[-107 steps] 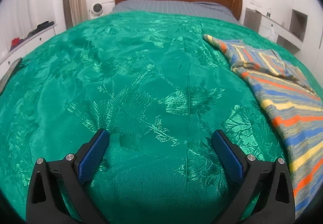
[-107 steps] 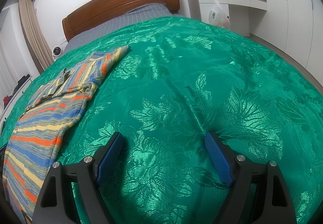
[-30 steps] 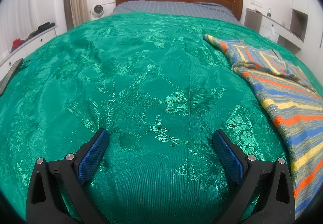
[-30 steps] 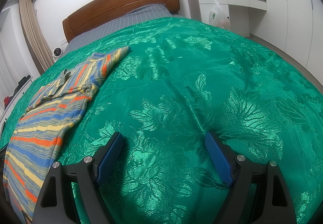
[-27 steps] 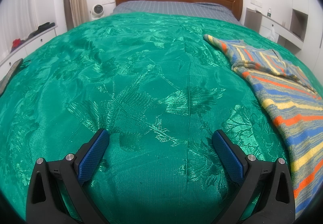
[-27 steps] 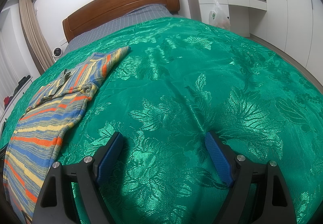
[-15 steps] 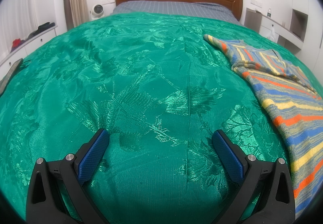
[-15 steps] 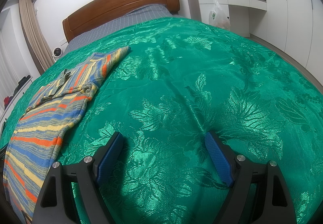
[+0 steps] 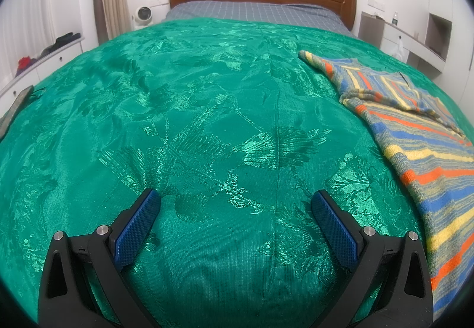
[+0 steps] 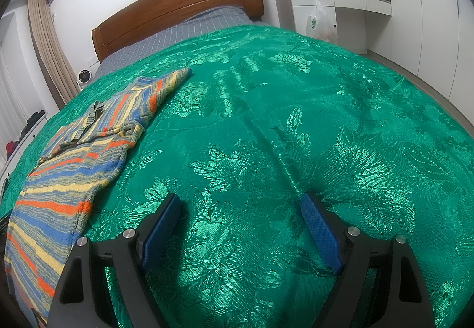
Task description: Fold small clothes
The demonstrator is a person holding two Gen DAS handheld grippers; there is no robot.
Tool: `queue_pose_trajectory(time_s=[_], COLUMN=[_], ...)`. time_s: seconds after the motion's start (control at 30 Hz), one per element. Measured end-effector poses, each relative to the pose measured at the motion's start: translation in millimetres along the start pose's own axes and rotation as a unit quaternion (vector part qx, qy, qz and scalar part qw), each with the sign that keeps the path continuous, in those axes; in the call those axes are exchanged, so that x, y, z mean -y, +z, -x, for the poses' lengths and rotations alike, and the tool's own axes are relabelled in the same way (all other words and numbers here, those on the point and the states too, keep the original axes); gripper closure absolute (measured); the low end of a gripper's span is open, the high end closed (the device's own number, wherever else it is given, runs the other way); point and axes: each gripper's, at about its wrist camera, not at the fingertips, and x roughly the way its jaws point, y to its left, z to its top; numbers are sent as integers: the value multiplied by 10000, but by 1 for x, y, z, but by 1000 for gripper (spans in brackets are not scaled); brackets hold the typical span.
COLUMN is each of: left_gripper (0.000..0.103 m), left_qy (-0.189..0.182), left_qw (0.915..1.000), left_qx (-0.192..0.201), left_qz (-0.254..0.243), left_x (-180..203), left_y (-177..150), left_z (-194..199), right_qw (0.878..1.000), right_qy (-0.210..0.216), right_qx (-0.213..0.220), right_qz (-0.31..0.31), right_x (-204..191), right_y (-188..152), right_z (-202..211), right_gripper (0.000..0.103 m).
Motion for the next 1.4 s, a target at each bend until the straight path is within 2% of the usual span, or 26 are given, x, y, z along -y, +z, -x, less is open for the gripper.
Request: queue_pose_trajectory(time_s=[0.63,0.73,0.83,0.87,0.93,0.97,1.03,1.07,1.1,1.17,1.2,1.23,1.3,1.33,1.37,1.4], left_gripper=[1,1,2,2,2,2,2,4,8,40,45,48,50,61,79,98], left_qy=[9,2,8,-63,-602,-1048,-1598,-1715,-1744,-1731,-1731,-1684,-1596,-1605,-1523,-1560], left_qw=[10000,9998,9969,9955,9928,9880,9760,9713,9678,9600,9548,9532,9553,9544,9538,9510], left_qx=[-26,-204,-747,-932,-1031,-1111,-1450,-1643,-1813,-2174,-2378,-2468,-2426,-2450,-2516,-2594], left_qz=[-14,-50,-236,-170,53,219,276,159,-6,-339,-420,-459,-548,-576,-618,-629], left_x=[0,0,0,-3,-7,-8,4,15,26,48,57,63,74,77,80,81], left_y=[0,5,17,18,12,3,-20,-31,-43,-64,-74,-79,-82,-82,-82,-83], left_z=[0,-1,5,18,46,67,92,100,105,108,106,106,111,111,110,108], right_qw=[10000,9998,9974,9960,9954,9940,9846,9790,9708,9551,9501,9433,9363,9336,9310,9277], right_qy=[-16,-22,-91,-113,268,464,944,1129,1335,1519,1529,1573,1637,1667,1709,1724], right_qx=[-13,-200,-708,-876,-897,-933,-1327,-1545,-1825,-2332,-2524,-2797,-3058,-3133,-3188,-3271], right_qz=[10,13,132,144,227,325,632,709,798,1012,1009,847,552,488,493,524], right_x=[0,-1,-6,-9,-18,-23,-41,-48,-56,-72,-75,-77,-76,-77,-80,-84], right_y=[0,6,21,26,30,28,12,3,-11,-41,-54,-68,-82,-88,-92,-96], right_z=[0,-2,-1,7,38,51,81,89,96,107,107,104,96,91,87,82], right_gripper=[20,18,18,18,18,18,18,18,18,20,26,33,41,47,53,72])
